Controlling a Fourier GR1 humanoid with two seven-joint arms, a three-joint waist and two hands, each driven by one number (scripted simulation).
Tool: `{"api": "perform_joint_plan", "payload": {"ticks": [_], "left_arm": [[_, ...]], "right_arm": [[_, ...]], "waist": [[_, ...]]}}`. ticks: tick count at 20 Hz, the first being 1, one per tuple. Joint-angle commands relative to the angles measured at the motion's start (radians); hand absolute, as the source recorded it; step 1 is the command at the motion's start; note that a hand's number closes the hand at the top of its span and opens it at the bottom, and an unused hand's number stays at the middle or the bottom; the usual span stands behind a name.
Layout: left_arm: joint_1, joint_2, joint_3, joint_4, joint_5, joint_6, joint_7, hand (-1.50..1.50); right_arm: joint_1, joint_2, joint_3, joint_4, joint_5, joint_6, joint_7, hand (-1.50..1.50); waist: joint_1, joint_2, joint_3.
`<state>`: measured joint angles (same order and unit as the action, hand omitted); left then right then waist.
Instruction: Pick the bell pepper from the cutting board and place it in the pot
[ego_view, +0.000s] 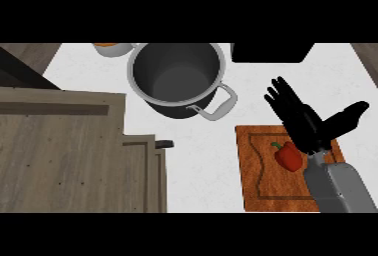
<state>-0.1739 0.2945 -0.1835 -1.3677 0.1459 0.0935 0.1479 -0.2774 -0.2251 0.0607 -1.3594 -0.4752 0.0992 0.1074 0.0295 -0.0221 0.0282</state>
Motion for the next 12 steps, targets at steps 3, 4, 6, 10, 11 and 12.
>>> {"api": "perform_joint_plan", "payload": {"ticks": [3, 4, 6, 10, 11, 12], "left_arm": [[-0.084, 0.022, 0.092, -0.081, 0.000, 0.072, 0.000, 0.00], [-0.075, 0.040, 0.116, -0.093, 0.014, 0.063, -0.025, 0.00], [-0.128, 0.024, 0.150, -0.127, 0.017, 0.109, -0.045, 0.00], [-0.118, 0.003, 0.151, -0.138, 0.051, 0.103, -0.006, 0.00], [-0.115, -0.026, 0.144, -0.118, 0.040, 0.126, -0.033, 0.00], [-0.117, 0.012, 0.170, -0.150, 0.060, 0.104, -0.011, 0.00]], "right_arm": [[-0.135, -0.143, -0.029, 0.096, 0.006, 0.277, -0.140, 1.50], [-0.158, -0.176, -0.023, 0.095, 0.019, 0.335, -0.170, 1.50], [-0.214, -0.228, -0.010, 0.077, 0.060, 0.415, -0.238, 1.50], [-0.179, -0.353, -0.008, 0.150, 0.323, 0.397, -0.521, -1.50], [-0.164, -0.344, -0.010, 0.166, 0.323, 0.425, -0.618, -1.50], [-0.154, -0.331, 0.000, 0.204, 0.353, 0.428, -0.694, -1.50]], "waist": [[0.018, 0.030, -0.024], [0.040, 0.031, -0.023], [0.071, 0.032, -0.020], [0.053, 0.047, -0.019], [0.041, 0.052, -0.018], [0.055, 0.047, -0.018]]}}
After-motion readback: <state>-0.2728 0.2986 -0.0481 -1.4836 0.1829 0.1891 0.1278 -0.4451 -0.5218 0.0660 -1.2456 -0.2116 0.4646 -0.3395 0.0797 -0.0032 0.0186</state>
